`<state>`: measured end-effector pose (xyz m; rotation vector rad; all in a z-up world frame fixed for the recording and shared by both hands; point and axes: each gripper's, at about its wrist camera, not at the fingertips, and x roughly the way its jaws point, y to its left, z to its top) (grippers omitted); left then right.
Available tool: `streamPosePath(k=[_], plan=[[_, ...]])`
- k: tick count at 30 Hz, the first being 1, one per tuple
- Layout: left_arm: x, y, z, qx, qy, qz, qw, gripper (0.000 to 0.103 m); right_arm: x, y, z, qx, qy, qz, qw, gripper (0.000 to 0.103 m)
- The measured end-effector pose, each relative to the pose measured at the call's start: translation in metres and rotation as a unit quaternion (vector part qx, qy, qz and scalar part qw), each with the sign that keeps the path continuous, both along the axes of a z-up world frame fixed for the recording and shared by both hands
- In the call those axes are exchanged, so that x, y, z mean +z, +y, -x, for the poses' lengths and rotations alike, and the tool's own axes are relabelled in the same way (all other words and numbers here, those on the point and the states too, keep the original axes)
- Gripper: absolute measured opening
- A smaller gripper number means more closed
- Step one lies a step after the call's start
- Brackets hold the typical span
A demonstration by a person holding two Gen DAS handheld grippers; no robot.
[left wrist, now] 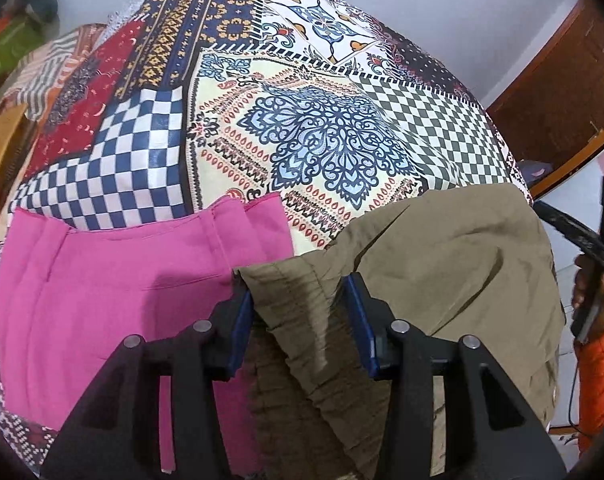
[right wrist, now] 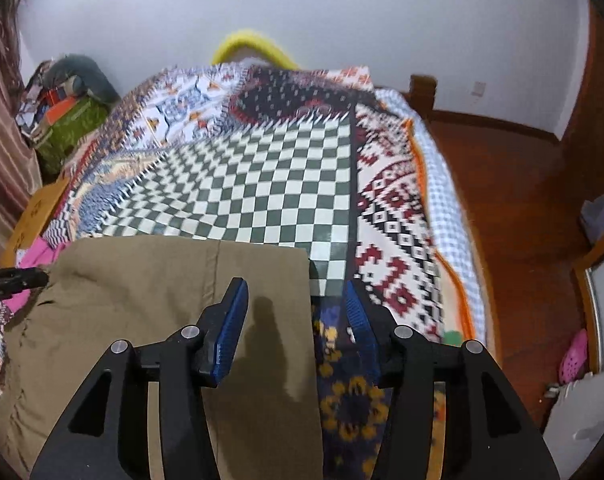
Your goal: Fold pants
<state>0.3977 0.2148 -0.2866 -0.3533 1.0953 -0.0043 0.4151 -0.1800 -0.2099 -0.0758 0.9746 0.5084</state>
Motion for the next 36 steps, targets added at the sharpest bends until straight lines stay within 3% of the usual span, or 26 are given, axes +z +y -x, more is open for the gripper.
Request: streamPosePath(k=[7, 10, 12, 13, 14, 16, 20, 26, 31, 33, 34, 35, 36], plan=[[-0.004, 0.001, 0.005, -0.004, -0.019, 0.007, 0.9998, 0.044, -0.016, 0.016, -0.012, 0.030, 0.027, -0.006, 0.999, 0.046], [-0.003, -0.001, 0.006, -0.007, -0.021, 0.006, 0.9997, 0.044, -0.020, 0.020, -0.013, 0.031, 0.038, -0.019, 0.999, 0.030], [-0.002, 0.000, 0.006, -0.003, -0.024, 0.008, 0.9997, 0.038, -0.019, 0.022, -0.010, 0.030, 0.025, -0.011, 0.999, 0.018], [-0.002, 0.002, 0.007, -0.001, -0.025, 0.011, 0.9996, 0.029, -0.019, 0.023, -0.008, 0.031, 0.021, -0.011, 0.999, 0.013], [-0.001, 0.003, 0.008, 0.001, -0.026, 0.016, 0.9995, 0.020, -0.018, 0.023, -0.006, 0.032, 0.016, -0.010, 0.999, 0.010], [0.003, 0.003, 0.011, 0.000, -0.032, 0.019, 0.9993, 0.012, -0.016, 0.025, -0.003, 0.035, 0.002, -0.003, 0.999, 0.008], [0.019, -0.003, 0.011, -0.012, -0.055, 0.012, 0.9984, 0.006, -0.007, 0.027, 0.009, 0.042, -0.047, 0.023, 0.998, 0.004], [0.052, -0.022, 0.013, -0.032, -0.101, -0.049, 0.9932, 0.004, 0.011, 0.011, 0.023, 0.025, -0.100, 0.037, 0.994, 0.002], [0.060, -0.036, 0.016, -0.050, -0.110, -0.095, 0.9881, 0.004, 0.009, -0.007, 0.011, 0.011, -0.052, 0.023, 0.998, 0.004], [0.055, -0.037, 0.013, -0.052, -0.105, -0.106, 0.9874, 0.004, 0.005, -0.009, 0.001, 0.003, -0.028, 0.018, 0.999, 0.017], [0.052, -0.037, 0.012, -0.053, -0.100, -0.109, 0.9876, 0.004, 0.004, -0.009, -0.001, 0.000, -0.025, 0.015, 1.000, 0.035], [0.049, -0.037, 0.011, -0.053, -0.097, -0.109, 0.9878, 0.004, 0.002, -0.008, -0.004, -0.002, -0.026, 0.012, 1.000, 0.046], [0.046, -0.036, 0.010, -0.054, -0.094, -0.110, 0.9880, 0.004, 0.000, -0.005, -0.007, -0.003, -0.027, 0.010, 1.000, 0.046]])
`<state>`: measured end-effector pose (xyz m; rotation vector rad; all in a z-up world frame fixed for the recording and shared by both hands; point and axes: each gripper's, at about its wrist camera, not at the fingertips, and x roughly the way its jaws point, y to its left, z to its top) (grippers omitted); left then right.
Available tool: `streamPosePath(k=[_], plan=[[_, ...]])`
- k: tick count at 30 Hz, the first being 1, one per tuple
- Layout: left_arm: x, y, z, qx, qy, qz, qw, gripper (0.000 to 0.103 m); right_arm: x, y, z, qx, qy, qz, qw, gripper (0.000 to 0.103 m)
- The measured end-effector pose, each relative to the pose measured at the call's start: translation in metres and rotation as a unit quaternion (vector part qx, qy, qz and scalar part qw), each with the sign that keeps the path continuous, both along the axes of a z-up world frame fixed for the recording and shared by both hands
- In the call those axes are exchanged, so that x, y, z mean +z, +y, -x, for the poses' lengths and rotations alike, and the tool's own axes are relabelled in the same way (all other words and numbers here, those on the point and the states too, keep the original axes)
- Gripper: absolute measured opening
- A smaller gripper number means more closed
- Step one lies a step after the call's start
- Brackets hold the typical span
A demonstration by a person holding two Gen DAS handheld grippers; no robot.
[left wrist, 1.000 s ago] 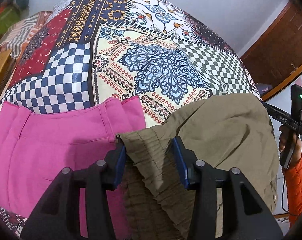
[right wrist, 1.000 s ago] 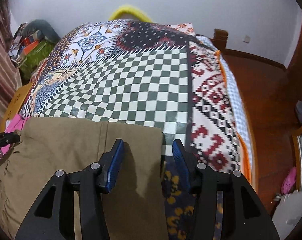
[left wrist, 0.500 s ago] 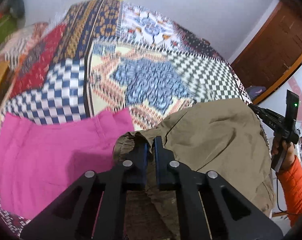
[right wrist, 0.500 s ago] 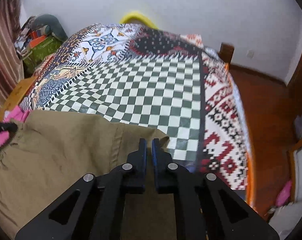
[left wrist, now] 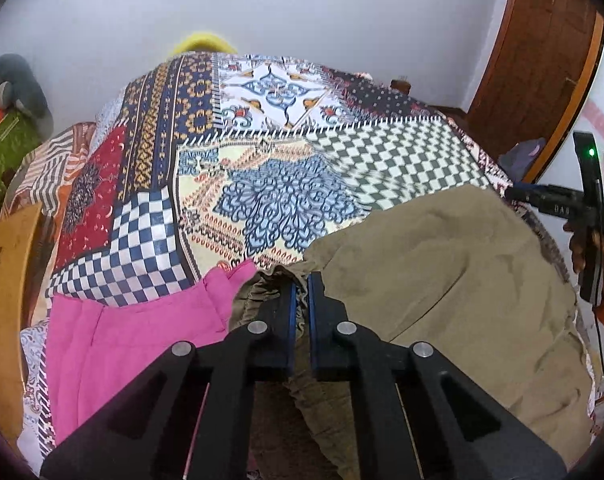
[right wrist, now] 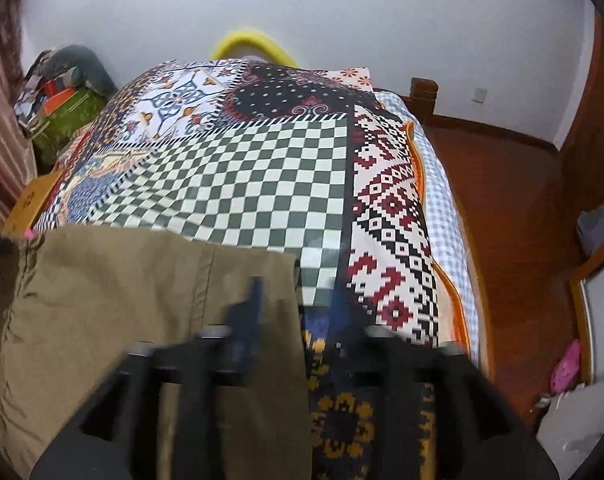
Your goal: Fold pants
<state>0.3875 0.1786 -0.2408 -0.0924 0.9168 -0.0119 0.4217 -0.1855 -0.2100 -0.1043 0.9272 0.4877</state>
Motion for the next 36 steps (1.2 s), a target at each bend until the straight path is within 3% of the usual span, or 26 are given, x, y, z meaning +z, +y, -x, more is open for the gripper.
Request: streamPosePath(k=[7, 10, 13, 22, 25, 28, 31, 36], plan=[[-0.017, -0.004, 0.001, -0.006, 0.012, -0.021, 0.9997, 0.004, -0.033, 0.030, -0.018, 0.026, 0.057, 0.020, 0.998, 0.044], [-0.022, -0.007, 0.001, -0.012, 0.019, -0.027, 0.9994, 0.004, -0.038, 0.039, -0.011, 0.042, 0.042, 0.036, 0.998, 0.017], [-0.021, -0.011, 0.003, -0.015, 0.014, -0.042, 0.9989, 0.004, -0.035, 0.043, -0.004, 0.052, 0.023, 0.049, 0.997, 0.012], [0.017, -0.019, 0.001, -0.011, -0.015, -0.009, 0.9998, 0.003, 0.002, 0.031, 0.015, 0.009, -0.109, 0.089, 0.990, 0.010], [0.028, -0.031, -0.003, -0.013, -0.032, -0.034, 0.9988, 0.003, 0.015, 0.020, 0.016, -0.008, -0.138, 0.091, 0.986, 0.010], [0.024, -0.032, -0.017, -0.007, -0.026, -0.051, 0.9983, 0.003, 0.023, 0.011, 0.014, -0.024, -0.153, 0.088, 0.984, 0.010], [0.005, -0.024, -0.033, 0.008, 0.000, -0.051, 0.9987, 0.003, 0.021, 0.007, 0.008, -0.030, -0.136, 0.075, 0.987, 0.010], [-0.010, -0.013, -0.032, 0.017, 0.013, -0.016, 0.9996, 0.003, 0.023, 0.008, 0.015, -0.023, -0.142, 0.070, 0.987, 0.010]])
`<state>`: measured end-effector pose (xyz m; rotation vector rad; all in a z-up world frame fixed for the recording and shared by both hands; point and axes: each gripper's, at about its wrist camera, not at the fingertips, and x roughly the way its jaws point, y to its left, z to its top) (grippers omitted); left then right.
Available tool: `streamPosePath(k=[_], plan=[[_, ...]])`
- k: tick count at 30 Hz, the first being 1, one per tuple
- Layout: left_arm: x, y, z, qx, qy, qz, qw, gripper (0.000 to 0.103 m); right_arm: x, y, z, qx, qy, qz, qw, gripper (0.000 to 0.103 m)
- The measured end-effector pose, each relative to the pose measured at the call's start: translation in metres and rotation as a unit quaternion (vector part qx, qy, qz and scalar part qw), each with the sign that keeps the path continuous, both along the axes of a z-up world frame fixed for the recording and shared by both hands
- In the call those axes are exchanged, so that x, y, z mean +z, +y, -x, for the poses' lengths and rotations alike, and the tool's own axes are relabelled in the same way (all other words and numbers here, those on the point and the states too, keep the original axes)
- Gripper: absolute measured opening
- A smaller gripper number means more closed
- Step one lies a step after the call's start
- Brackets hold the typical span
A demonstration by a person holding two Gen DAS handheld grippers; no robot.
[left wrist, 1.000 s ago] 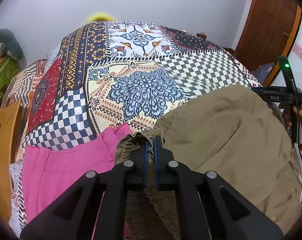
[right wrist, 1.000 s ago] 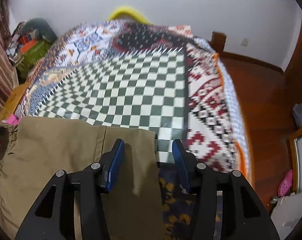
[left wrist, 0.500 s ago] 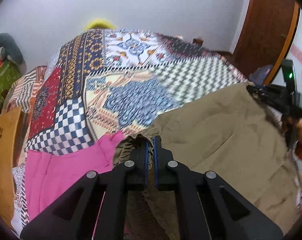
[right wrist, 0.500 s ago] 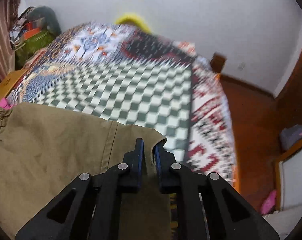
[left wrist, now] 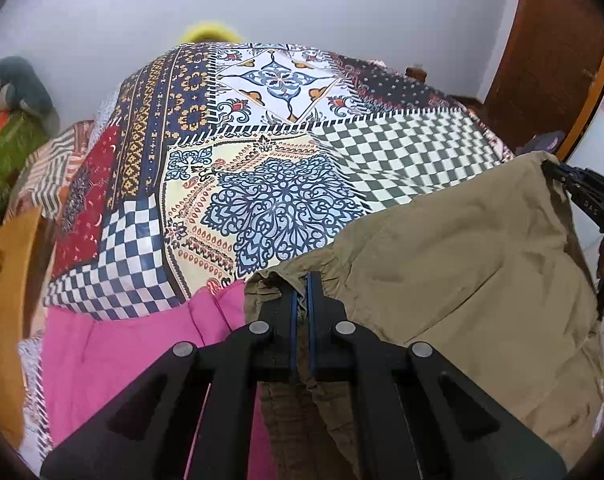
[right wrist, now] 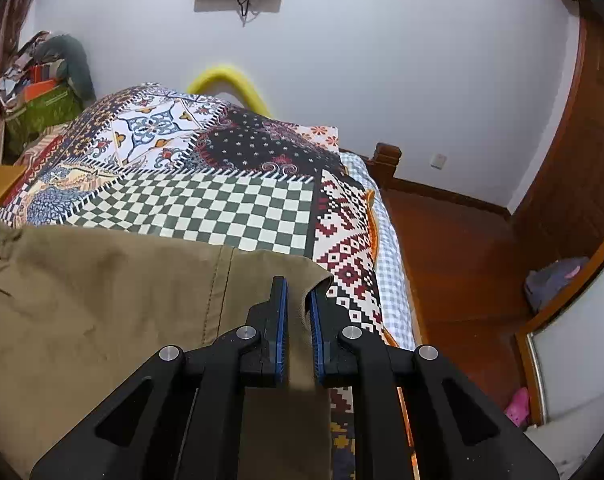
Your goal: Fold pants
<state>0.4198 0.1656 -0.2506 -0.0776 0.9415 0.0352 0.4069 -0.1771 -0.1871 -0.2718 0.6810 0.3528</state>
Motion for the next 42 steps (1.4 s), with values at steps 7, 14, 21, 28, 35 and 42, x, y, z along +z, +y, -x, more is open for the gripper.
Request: streamPosePath(k=[7, 14, 21, 28, 35, 42], plan=[[0.041, -0.002, 0.019, -0.007, -0.034, 0.024, 0.9991, 0.003, 0.026, -0.011, 0.011, 0.004, 0.003, -0.058, 0.998, 0.010], [0.083, -0.018, 0.048, -0.025, -0.064, 0.025, 0.9973, 0.003, 0.064, -0.025, 0.044, 0.012, -0.012, -0.099, 0.995, 0.009], [0.113, -0.029, 0.087, -0.035, -0.080, 0.036, 0.9956, 0.003, 0.093, -0.040, 0.082, 0.017, -0.022, -0.128, 0.991, 0.009], [0.126, -0.038, 0.129, -0.043, -0.081, 0.045, 0.9948, 0.003, 0.103, -0.050, 0.116, 0.017, -0.021, -0.144, 0.989, 0.009], [0.128, -0.045, 0.173, -0.049, -0.079, 0.054, 0.9942, 0.003, 0.109, -0.056, 0.151, 0.020, -0.019, -0.160, 0.987, 0.009], [0.126, -0.049, 0.212, -0.051, -0.073, 0.069, 0.9937, 0.003, 0.106, -0.062, 0.187, 0.023, -0.012, -0.171, 0.985, 0.009]])
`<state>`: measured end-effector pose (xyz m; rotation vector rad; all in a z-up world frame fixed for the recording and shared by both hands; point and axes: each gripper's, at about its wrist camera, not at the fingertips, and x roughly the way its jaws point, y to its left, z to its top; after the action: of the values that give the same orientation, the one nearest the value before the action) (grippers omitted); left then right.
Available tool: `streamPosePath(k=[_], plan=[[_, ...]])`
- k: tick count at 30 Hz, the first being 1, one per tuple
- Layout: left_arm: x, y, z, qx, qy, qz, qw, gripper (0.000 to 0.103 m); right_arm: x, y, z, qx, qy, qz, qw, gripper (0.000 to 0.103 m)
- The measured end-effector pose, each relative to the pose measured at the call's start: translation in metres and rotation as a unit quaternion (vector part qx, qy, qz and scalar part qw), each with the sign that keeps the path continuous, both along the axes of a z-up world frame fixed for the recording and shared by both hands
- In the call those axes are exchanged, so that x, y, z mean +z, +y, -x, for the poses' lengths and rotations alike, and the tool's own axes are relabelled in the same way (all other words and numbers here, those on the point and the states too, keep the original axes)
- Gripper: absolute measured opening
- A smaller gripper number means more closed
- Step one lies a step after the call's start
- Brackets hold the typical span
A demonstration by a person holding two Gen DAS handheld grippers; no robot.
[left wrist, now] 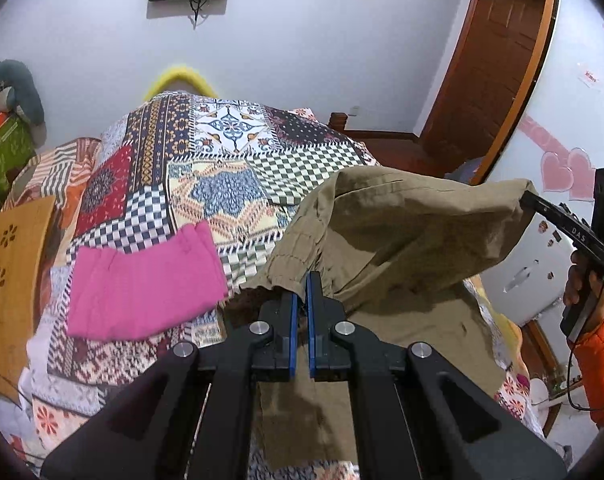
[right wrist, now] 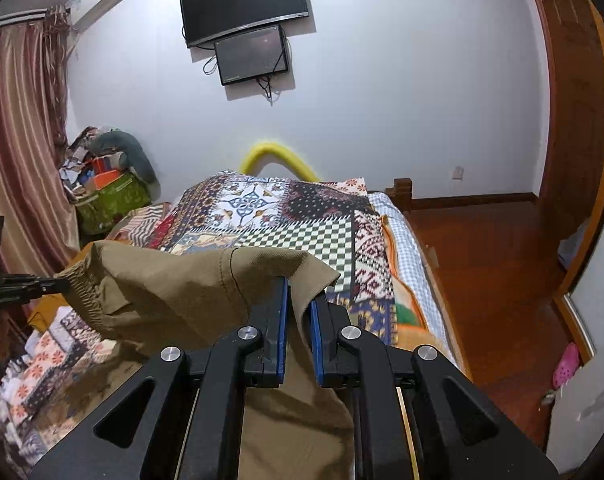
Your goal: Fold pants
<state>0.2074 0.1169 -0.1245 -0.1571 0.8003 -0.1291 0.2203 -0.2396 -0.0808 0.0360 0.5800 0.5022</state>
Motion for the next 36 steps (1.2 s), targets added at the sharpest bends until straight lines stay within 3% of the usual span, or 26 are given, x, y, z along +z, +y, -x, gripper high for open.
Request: streamPosePath(k=[11, 26, 36], plan=[[-0.020, -0.004, 0.042, -0.013, 0.022, 0.008, 0.9996, 0.003, -0.018, -0.011, 0.045, 0.001, 0.027, 0.000, 1.000, 0.009], [-0.033, -0.007, 0.076, -0.013, 0.029, -0.028, 0.9991, 0.003, -0.052, -0.025, 0.097, -0.012, 0.067, 0.016, 0.998, 0.009], [-0.062, -0.010, 0.091, -0.015, 0.063, -0.045, 0.9969, 0.004, -0.089, -0.028, 0.110, -0.009, 0.119, 0.039, 0.992, 0.011]])
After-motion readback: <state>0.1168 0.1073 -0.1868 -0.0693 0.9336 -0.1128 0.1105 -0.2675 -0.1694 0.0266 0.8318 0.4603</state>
